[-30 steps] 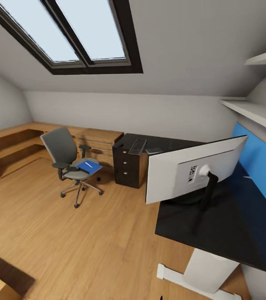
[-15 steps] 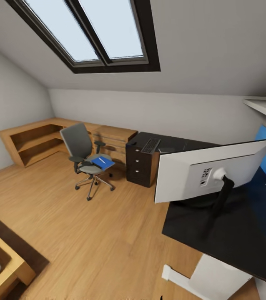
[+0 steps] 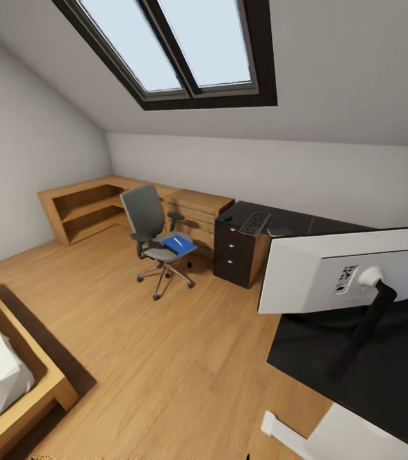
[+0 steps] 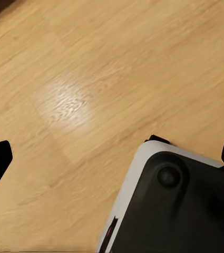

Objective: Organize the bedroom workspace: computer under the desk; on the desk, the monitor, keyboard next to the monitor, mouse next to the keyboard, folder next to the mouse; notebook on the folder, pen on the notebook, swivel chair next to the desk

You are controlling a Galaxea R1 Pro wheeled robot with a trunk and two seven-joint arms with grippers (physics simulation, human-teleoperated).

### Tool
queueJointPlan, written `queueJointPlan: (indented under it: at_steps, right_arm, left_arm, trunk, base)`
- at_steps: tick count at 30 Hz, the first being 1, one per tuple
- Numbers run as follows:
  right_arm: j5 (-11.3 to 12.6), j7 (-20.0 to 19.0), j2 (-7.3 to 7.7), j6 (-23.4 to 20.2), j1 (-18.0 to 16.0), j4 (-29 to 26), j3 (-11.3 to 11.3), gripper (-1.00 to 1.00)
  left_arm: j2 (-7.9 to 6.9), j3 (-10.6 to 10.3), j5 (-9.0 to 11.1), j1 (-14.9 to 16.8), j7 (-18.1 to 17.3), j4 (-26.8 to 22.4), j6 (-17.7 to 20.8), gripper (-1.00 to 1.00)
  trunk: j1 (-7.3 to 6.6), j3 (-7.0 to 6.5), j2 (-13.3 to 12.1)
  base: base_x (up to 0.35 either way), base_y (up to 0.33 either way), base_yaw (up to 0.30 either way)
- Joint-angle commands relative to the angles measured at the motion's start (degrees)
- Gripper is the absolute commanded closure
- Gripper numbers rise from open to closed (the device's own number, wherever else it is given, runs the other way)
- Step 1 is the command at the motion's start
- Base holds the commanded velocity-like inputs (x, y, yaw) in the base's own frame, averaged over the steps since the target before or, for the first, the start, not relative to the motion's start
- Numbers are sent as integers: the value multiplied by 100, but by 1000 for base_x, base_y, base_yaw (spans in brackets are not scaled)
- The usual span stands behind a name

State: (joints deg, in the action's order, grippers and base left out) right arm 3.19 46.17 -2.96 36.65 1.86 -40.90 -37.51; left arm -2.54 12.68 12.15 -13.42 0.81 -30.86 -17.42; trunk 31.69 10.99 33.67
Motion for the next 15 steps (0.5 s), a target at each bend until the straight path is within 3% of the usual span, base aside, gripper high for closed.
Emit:
queueJointPlan:
  at_steps: [1,5,15]
  right_arm:
    - [33,15,4,20,-2,-7,-19,-100]
    - [26,13,6,25,-2,-5,-19,-100]
    - [11,7,6,23,-2,0,-19,-100]
  left_arm:
    - [-1,-11,35,-3,8,-7,-7,-100]
    - [-1,-11,39,-3,11,-7,-7,-100]
    - [-1,-11,42,-3,16,-7,-8,-100]
  trunk:
    - [2,11,7]
    - [2,22,7]
    - [2,25,7]
  base:
    - [0,0,256]
    - [0,0,153]
    - [0,0,16]
